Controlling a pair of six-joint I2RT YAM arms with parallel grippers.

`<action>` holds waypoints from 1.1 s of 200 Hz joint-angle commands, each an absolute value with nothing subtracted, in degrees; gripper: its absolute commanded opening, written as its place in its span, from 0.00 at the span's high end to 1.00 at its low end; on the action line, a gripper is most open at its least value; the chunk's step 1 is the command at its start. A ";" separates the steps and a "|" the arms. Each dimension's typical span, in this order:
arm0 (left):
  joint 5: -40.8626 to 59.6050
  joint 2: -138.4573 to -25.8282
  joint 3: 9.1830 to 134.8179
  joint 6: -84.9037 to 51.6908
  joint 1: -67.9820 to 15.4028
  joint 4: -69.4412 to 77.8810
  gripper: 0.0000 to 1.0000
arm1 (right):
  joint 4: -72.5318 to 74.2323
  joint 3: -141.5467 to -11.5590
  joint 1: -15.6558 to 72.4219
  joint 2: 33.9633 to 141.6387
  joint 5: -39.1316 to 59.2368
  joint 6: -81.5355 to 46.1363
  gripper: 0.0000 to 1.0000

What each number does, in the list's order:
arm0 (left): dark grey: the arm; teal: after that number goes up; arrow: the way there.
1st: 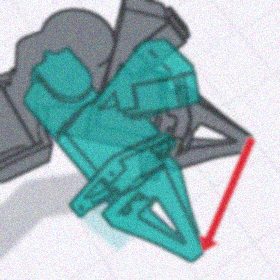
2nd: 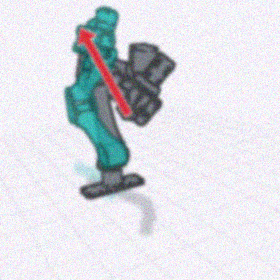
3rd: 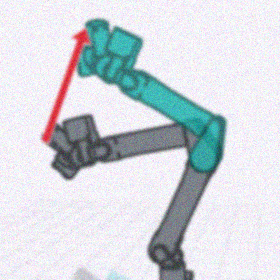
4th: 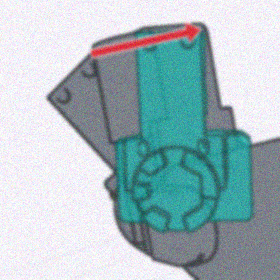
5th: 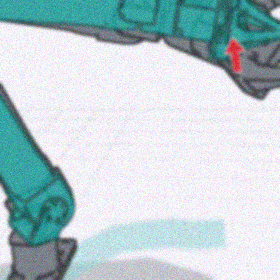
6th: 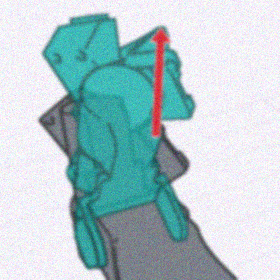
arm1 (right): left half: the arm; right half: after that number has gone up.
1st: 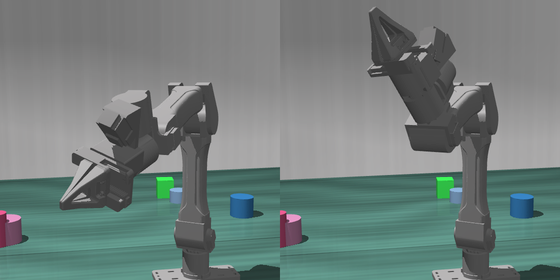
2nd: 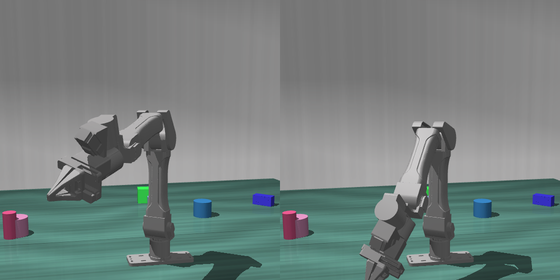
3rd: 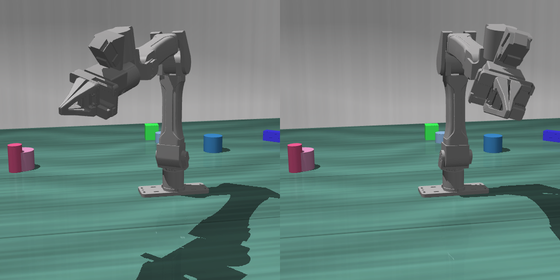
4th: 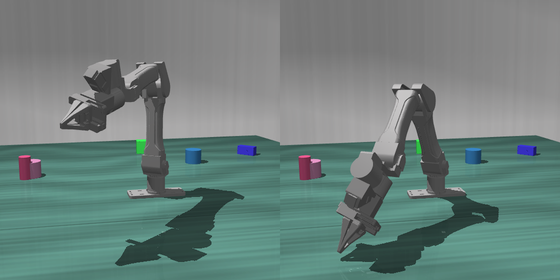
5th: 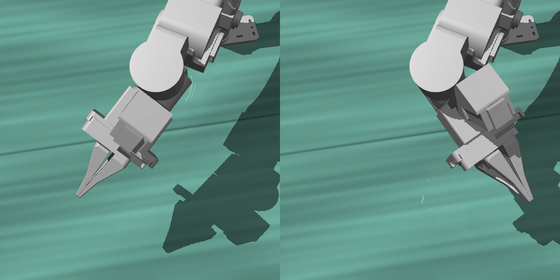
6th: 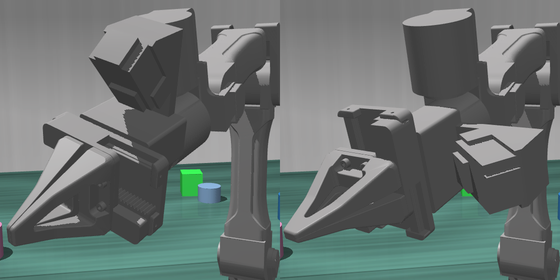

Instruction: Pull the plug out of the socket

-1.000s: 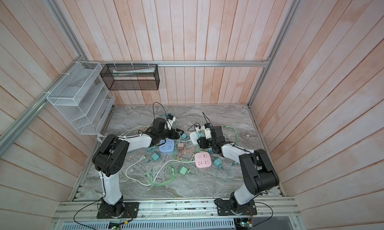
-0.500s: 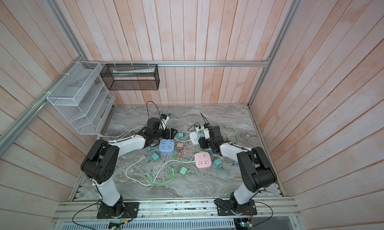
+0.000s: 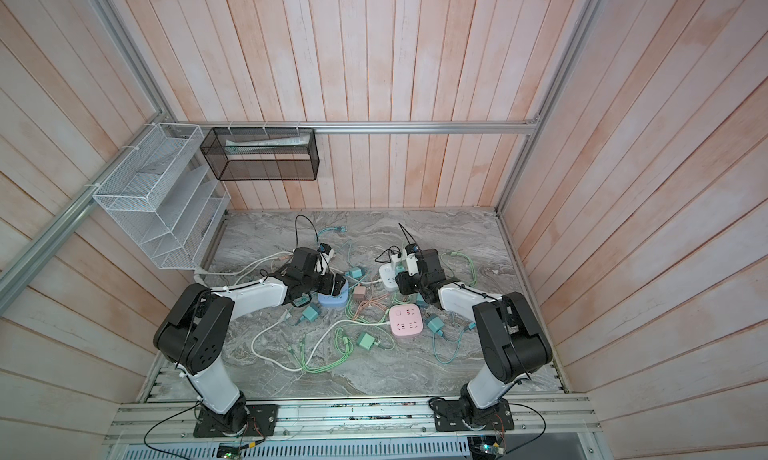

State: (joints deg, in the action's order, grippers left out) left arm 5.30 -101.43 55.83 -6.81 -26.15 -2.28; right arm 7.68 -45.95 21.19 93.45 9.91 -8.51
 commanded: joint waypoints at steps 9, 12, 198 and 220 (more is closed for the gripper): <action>-3.89 -101.15 59.42 -4.75 -26.36 -12.13 0.04 | 7.38 -47.27 21.45 94.49 9.58 -7.73 0.49; -4.64 -101.17 59.80 -4.04 -26.45 -13.01 0.04 | 7.31 -47.31 21.45 94.55 9.58 -7.67 0.49; -1.24 -105.27 70.40 1.22 -32.96 -18.13 0.23 | 14.79 -37.46 27.19 77.62 15.40 -13.73 0.72; -2.98 -107.22 72.57 -0.22 -33.05 -19.77 0.23 | 15.19 -36.59 30.35 74.12 15.18 -16.68 0.72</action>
State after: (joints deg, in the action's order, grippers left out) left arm -1.93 -104.73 69.82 1.69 -32.73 -18.39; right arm 12.64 -37.67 27.64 77.54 13.89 -12.67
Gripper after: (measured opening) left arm 0.769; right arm 0.284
